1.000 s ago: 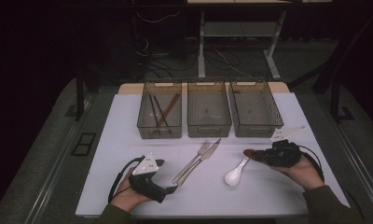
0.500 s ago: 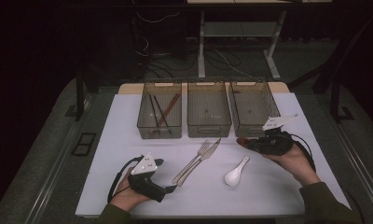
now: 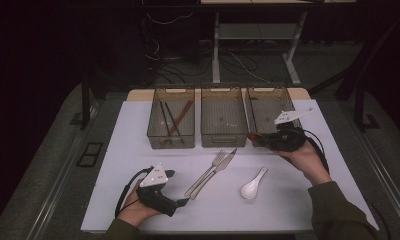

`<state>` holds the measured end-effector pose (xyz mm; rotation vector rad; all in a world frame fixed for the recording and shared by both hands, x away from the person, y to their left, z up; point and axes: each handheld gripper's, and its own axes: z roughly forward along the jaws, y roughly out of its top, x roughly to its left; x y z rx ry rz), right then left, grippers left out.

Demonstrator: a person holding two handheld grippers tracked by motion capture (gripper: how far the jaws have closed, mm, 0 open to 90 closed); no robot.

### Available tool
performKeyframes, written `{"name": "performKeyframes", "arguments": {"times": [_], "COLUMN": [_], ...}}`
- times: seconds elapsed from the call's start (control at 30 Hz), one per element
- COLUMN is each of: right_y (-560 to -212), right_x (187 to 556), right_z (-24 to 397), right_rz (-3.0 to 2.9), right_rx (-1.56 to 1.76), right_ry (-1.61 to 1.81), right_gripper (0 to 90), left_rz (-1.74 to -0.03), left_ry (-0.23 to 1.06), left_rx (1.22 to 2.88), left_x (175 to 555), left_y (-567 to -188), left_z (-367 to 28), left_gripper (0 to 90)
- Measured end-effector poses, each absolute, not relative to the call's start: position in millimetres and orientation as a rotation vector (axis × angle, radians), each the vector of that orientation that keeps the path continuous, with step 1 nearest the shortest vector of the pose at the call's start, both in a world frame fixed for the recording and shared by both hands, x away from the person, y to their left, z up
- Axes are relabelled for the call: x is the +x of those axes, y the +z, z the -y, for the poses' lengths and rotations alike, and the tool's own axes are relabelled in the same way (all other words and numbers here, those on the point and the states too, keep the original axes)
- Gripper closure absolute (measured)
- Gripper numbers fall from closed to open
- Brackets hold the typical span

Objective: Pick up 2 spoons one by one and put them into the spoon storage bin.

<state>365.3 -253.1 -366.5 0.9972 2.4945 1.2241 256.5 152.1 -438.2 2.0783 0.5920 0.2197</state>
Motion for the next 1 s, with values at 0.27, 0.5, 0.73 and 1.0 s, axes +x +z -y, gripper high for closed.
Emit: {"name": "performKeyframes", "arguments": {"times": [0.27,0.5,0.73,1.0], "right_y": [-361,-351,-342,-337], "right_x": [380,395,412,434], "right_z": [239,224,208,183], "right_rz": [-2.466,-2.455,-2.437,-2.432], "right_rx": [0.995,1.005,1.026,1.073], "right_ry": [1.249,1.245,1.251,1.221], "right_gripper": [81.3,81.3,81.3,81.3], "left_rz": [-0.589,-0.585,-0.587,-0.585], "left_ry": [0.216,0.215,0.214,0.211], "left_rx": [2.08,2.082,2.074,2.074], "left_x": [257,257,256,256], "left_y": [-438,-438,-437,-437], "left_z": [-151,-152,-151,-151], "left_gripper": [0.0,0.0,0.0,0.0]}}
